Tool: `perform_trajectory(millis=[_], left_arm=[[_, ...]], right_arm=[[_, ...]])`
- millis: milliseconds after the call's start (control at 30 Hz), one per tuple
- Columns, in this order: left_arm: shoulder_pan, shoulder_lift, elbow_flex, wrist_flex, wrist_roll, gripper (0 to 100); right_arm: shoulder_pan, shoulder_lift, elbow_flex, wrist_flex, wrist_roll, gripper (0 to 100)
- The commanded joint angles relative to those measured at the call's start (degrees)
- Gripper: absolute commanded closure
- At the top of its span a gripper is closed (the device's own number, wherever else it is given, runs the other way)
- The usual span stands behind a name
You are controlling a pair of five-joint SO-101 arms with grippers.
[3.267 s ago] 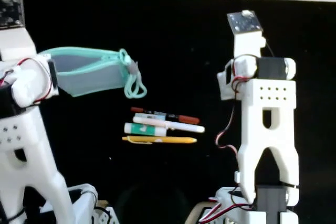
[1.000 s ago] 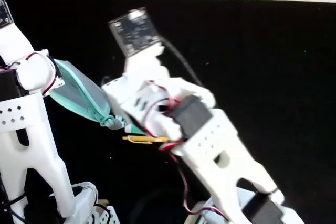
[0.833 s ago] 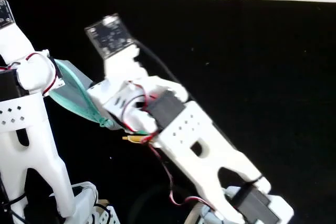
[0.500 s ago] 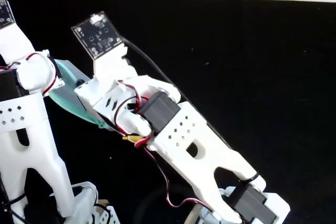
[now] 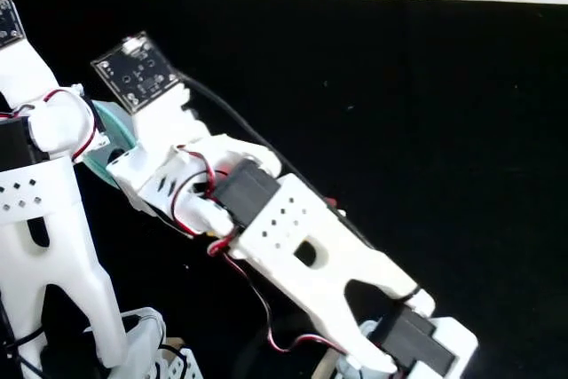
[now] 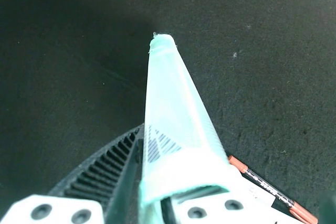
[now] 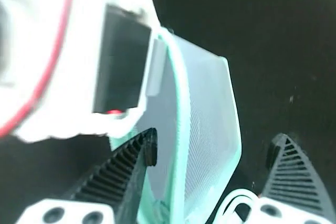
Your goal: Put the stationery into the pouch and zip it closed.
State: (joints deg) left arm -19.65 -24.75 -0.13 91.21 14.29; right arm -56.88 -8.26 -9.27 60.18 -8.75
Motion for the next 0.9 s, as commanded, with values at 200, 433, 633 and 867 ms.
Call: perform_trajectory(millis=[200, 433, 633, 867], left_arm=[[-0.31, -0.48, -0.04, -0.44, -0.35, 99], [-0.31, -0.48, 0.04, -0.44, -0.35, 99], [-0.31, -0.48, 0.04, -0.44, -0.35, 99], [-0.4, -0.57, -0.13, -0.35, -0.35, 99]], right_arm=[[2.86, 2.42, -0.92, -0.84, -0.09, 66.7], [3.56, 2.42, -0.92, -1.01, -0.09, 87.0], [3.56, 2.51, -0.84, -1.1, -0.09, 98.8], [3.65, 2.42, -0.75, -0.4, -0.09, 99.3]])
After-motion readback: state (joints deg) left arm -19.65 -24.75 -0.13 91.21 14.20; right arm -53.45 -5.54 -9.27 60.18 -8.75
